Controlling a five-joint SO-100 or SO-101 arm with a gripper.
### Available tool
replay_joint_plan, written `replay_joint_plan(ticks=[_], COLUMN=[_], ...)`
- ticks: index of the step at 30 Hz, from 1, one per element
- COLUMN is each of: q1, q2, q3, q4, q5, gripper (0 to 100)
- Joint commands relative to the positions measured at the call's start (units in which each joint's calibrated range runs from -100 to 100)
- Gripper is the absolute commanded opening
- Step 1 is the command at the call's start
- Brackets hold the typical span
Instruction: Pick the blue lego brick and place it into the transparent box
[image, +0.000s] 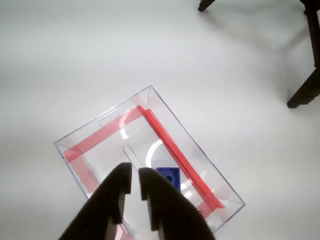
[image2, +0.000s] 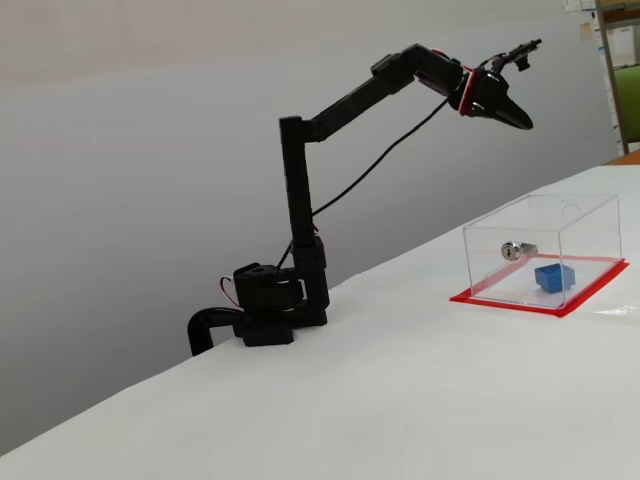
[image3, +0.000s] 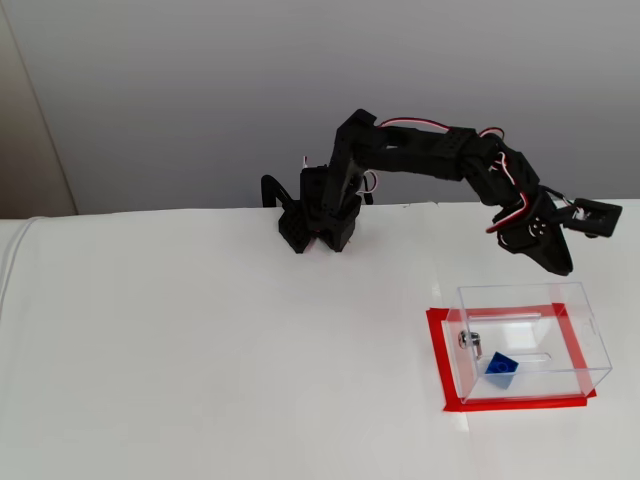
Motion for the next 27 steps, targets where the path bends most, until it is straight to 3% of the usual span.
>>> replay_joint_plan(ticks=[1,14,27], q1=[2.9,22.5,46.0], q2=[-11.4,-44.5,-66.2], q3=[4.5,34.9,55.5], q4=[0.2,-0.5,-0.5], q5=[0.2,-0.4,-0.4], gripper=[1,3,3])
